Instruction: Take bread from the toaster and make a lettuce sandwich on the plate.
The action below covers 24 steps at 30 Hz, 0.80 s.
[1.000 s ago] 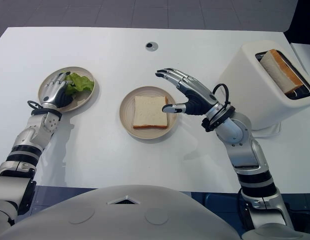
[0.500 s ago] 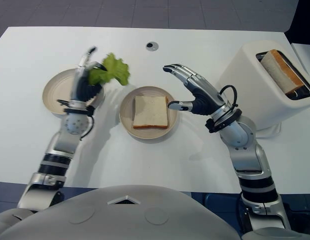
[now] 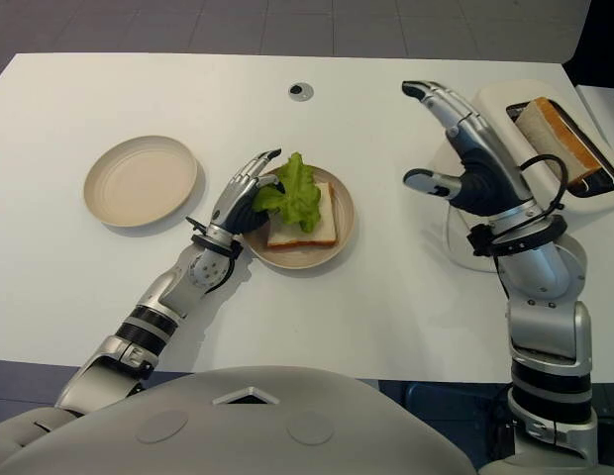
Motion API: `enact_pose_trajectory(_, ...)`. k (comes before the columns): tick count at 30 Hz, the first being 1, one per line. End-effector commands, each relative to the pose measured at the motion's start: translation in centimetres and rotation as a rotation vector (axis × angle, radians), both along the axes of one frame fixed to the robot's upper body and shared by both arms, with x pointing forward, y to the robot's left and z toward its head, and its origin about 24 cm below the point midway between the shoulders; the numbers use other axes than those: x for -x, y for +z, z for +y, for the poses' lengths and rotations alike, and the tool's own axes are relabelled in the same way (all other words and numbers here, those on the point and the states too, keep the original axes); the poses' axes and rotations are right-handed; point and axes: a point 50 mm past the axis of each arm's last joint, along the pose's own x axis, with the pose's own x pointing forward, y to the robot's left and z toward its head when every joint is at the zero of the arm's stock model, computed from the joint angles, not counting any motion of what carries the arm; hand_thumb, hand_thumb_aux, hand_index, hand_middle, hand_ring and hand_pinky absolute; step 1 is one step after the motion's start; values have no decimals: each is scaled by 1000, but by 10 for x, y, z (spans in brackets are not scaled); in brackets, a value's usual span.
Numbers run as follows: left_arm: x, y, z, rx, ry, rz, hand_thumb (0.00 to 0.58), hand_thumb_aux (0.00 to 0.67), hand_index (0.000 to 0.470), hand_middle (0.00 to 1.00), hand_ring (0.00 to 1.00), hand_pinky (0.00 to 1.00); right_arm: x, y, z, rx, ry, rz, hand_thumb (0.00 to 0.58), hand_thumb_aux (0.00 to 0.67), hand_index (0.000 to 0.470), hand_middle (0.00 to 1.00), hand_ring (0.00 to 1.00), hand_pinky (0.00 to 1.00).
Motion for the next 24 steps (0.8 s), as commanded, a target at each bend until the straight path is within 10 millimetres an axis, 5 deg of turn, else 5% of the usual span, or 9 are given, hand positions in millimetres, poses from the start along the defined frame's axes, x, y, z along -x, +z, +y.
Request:
enact_pose_trajectory(1,4,0,7,-74,7,-6,580,670,470,0,0,0,10,23,-25,18,-111,-61,0,0,0,0,0,0)
enact_pose_trajectory(3,7,2,6,-90,-11,2,470,378,265,0,0,0,14,33,-38,29,-173,-98,0,0,0,0,0,0)
enact_pose_trajectory(5,9,2,3,-105,-36,17,112,68,48,0,0,0,14,40,-50,54,-237,-126,0,0,0,0,0,0)
enact_pose_trajectory(6,9,1,1,-109,-50,26,104,63,44,0,0,0,15,43,-58,71,-280,-138,0,0,0,0,0,0)
enact_pose_trajectory(9,9,-3,-9,-110,-82,48,371,268,188,0,0,0,18,46,-76,113,-376,-151,0,0,0,0,0,0)
enact_pose_trajectory(13,10,-9,-18,-126,-112,76,413,310,217,0,0,0,18,48,-81,137,-401,-160,0,0,0,0,0,0)
enact_pose_trajectory(17,0,-9,0,-183,-37,60,337,236,166,0,0,0,21,47,-102,196,-502,-144,0,0,0,0,0,0)
enact_pose_trajectory(18,-4,-5,8,-193,-5,42,234,152,107,0,0,0,21,44,-108,205,-525,-123,0,0,0,0,0,0)
enact_pose_trajectory(24,-8,24,40,-199,80,-73,0,0,0,0,0,0,14,6,-135,276,-600,73,0,0,0,0,0,0)
